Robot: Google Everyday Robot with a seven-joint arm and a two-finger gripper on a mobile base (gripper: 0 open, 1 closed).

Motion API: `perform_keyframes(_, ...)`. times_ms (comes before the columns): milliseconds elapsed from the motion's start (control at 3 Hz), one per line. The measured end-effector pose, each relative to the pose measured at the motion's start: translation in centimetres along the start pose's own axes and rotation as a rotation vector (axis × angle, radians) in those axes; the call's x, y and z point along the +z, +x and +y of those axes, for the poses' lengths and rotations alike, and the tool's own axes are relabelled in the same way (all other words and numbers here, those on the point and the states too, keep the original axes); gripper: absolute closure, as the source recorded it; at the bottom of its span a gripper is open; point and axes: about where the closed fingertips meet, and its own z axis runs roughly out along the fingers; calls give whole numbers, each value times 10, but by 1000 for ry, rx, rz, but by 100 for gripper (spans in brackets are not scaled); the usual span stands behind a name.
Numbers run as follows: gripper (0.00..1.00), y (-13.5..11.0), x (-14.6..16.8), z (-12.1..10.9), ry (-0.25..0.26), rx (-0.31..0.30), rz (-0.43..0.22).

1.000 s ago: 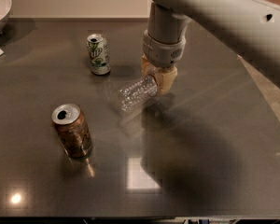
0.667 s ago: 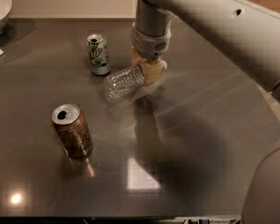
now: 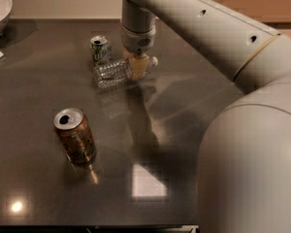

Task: Move water bottle near 7up can

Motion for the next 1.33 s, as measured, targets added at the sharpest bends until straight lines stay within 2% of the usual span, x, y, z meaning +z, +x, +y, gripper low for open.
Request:
perform_keyframes(333,84,-2,14,-17,3,29,15)
perform_keyframes(1333,13,-1,32,-28,-6,36,29)
